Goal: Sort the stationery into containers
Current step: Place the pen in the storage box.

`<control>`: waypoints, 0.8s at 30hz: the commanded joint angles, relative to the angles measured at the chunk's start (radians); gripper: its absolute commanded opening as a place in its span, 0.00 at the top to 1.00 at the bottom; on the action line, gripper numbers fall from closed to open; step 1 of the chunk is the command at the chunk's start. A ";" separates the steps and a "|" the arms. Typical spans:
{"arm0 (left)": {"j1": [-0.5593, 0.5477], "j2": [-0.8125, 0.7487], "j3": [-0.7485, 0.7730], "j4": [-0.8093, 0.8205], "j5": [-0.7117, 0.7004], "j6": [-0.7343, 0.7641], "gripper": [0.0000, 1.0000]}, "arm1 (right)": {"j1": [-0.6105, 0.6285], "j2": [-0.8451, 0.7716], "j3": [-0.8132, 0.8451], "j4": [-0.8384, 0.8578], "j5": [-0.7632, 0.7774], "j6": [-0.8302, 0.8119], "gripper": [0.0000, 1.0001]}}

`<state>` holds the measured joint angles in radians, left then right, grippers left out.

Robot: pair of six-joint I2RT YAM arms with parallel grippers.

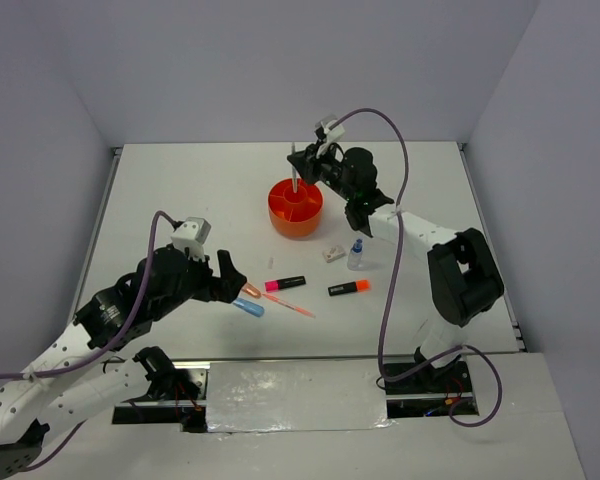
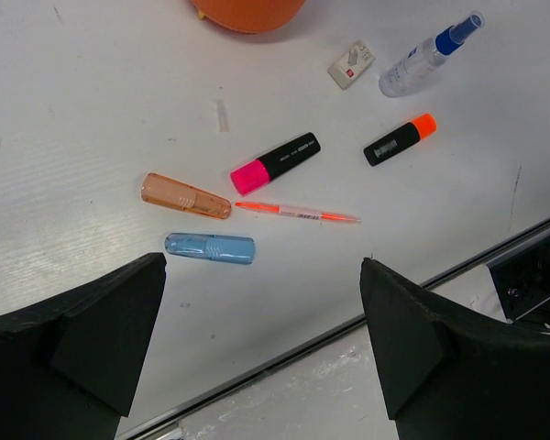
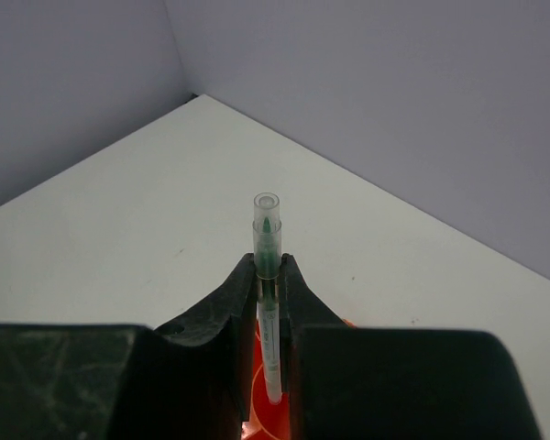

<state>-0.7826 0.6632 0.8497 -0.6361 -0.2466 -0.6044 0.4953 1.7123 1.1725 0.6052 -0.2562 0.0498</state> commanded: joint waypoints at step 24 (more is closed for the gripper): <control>-0.037 -0.002 -0.002 0.001 -0.052 -0.031 0.01 | -0.044 -0.095 -0.128 0.139 -0.091 0.108 0.34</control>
<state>-0.8146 0.6369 0.8440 -0.6376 -0.2653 -0.6113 0.4480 1.7584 1.0607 0.6899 -0.3576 0.1394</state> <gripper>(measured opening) 0.993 0.623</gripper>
